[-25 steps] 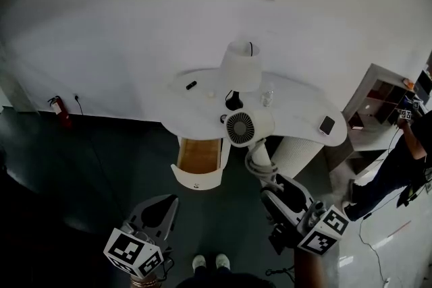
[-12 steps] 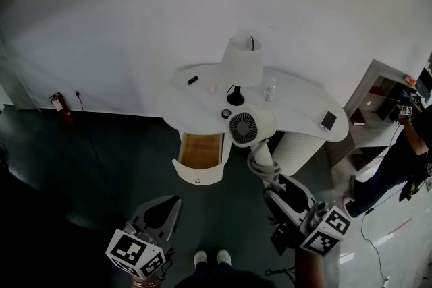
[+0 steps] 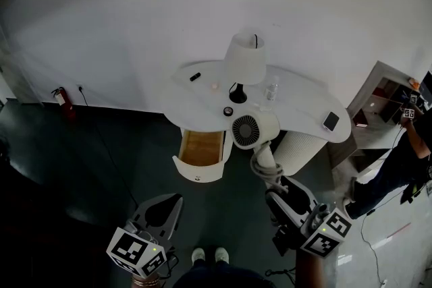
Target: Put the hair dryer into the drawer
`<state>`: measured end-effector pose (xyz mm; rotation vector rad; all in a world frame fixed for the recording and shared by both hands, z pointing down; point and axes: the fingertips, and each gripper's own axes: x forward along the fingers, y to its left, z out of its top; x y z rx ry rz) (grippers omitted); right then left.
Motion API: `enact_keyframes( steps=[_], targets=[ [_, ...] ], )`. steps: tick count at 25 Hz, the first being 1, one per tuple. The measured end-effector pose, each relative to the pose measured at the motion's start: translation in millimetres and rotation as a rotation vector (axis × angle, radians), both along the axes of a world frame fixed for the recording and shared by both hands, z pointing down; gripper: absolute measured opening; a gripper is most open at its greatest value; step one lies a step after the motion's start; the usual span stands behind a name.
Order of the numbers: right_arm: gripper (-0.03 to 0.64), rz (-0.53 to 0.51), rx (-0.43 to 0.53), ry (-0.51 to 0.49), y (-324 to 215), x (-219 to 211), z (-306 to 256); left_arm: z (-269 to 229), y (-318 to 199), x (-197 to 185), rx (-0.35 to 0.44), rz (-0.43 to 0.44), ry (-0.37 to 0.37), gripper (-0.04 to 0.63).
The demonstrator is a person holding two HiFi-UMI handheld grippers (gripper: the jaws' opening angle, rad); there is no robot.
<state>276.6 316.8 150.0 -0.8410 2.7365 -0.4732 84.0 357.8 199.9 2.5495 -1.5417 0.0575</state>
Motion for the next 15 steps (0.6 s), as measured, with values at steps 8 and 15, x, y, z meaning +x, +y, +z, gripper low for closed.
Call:
enact_keyframes(
  steps=[8, 15],
  targets=[
    [0.218, -0.042, -0.001, 0.024, -12.7, 7.6, 10.8, 2.7, -7.8, 16.0, 0.042, -0.002, -0.004, 0.02],
    [0.218, -0.069, -0.002, 0.038, -21.6, 13.5, 18.3, 8.3, -11.0, 25.0, 0.038, -0.024, -0.013, 0.02]
  ],
)
